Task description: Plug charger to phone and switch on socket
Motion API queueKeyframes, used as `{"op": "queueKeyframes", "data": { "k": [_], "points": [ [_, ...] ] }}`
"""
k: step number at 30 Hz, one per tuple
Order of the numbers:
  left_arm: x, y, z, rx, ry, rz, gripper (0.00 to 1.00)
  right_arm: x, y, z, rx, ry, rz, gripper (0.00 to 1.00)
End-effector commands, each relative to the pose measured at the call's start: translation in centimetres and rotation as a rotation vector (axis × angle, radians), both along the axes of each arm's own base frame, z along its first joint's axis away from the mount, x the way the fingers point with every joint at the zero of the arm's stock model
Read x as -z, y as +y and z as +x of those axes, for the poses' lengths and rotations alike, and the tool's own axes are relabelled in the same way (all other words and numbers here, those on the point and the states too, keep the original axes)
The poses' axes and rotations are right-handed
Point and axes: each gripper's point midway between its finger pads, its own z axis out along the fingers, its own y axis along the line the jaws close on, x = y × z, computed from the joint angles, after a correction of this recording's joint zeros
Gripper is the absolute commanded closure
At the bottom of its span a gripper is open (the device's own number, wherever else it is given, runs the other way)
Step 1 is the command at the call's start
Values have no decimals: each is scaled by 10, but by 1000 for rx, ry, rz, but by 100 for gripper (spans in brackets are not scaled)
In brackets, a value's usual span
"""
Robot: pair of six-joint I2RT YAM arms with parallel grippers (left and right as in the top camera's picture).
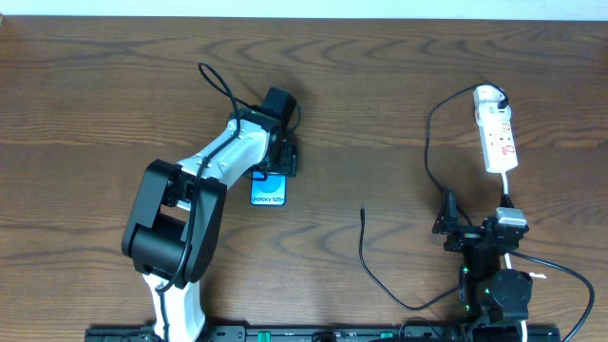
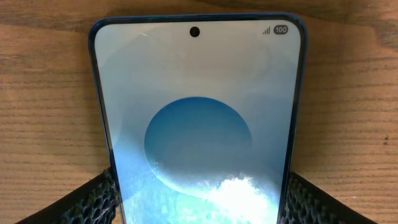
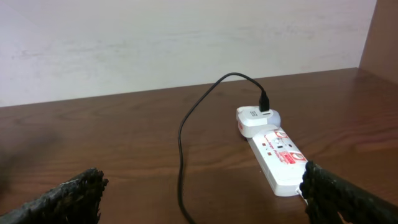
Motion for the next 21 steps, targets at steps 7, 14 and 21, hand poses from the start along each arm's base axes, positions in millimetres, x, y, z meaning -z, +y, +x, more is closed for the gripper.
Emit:
{"op": "queueKeyframes", "data": {
  "k": [7, 14, 21],
  "points": [
    [12, 10, -10, -14, 33, 43, 30, 0, 1, 0, -6, -3, -13, 1],
    [12, 10, -10, -14, 33, 43, 36, 0, 1, 0, -7, -3, -13, 1],
    [12, 10, -10, -14, 33, 43, 56, 0, 1, 0, -7, -3, -13, 1]
  ]
}}
